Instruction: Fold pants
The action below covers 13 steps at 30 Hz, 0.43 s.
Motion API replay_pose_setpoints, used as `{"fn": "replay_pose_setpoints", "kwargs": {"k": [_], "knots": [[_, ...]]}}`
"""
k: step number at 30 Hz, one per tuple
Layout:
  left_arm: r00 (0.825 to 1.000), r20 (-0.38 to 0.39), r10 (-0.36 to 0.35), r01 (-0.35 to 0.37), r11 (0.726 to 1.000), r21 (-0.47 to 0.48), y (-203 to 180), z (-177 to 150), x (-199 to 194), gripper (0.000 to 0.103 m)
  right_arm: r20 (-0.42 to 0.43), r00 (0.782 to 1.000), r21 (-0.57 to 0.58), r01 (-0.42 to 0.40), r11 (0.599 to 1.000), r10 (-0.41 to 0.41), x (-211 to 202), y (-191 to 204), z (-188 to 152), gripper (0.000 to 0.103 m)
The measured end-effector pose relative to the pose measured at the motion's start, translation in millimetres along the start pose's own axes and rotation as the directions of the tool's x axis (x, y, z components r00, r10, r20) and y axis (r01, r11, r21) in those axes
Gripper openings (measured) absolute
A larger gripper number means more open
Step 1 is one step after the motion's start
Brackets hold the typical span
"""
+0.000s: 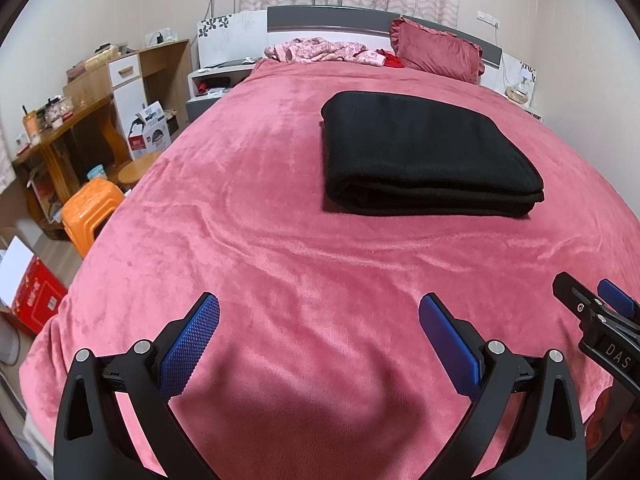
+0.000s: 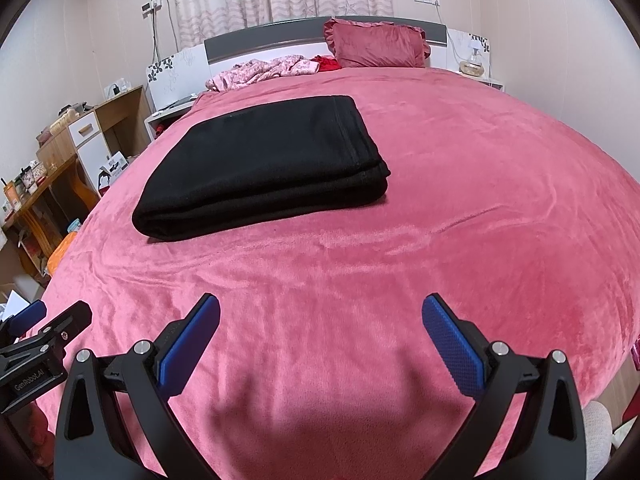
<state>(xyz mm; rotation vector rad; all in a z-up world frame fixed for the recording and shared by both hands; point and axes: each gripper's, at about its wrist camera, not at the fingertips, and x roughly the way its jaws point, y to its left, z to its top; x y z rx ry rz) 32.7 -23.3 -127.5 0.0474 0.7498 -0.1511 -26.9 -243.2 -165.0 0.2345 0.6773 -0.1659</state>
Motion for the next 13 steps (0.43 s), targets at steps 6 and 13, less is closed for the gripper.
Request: {"fn": "replay_pose_setpoints", "kwargs": {"k": [6,13], "knots": [[1.000,-0.016,-0.003,0.002,1.000,-0.003,0.2,-0.4,5.8,0.099,-0.016,1.000,-0.002,-0.003,1.000,0.003,3.3,0.6,-0.9,0.101],[0.998,-0.063,0.005,-0.004,1.000,0.018,-4.6,-1.9,22.0,0.099,-0.055,0.998,-0.019,0.006,1.000,-0.007,18.5,-3.6,3.3,0.101]]}}
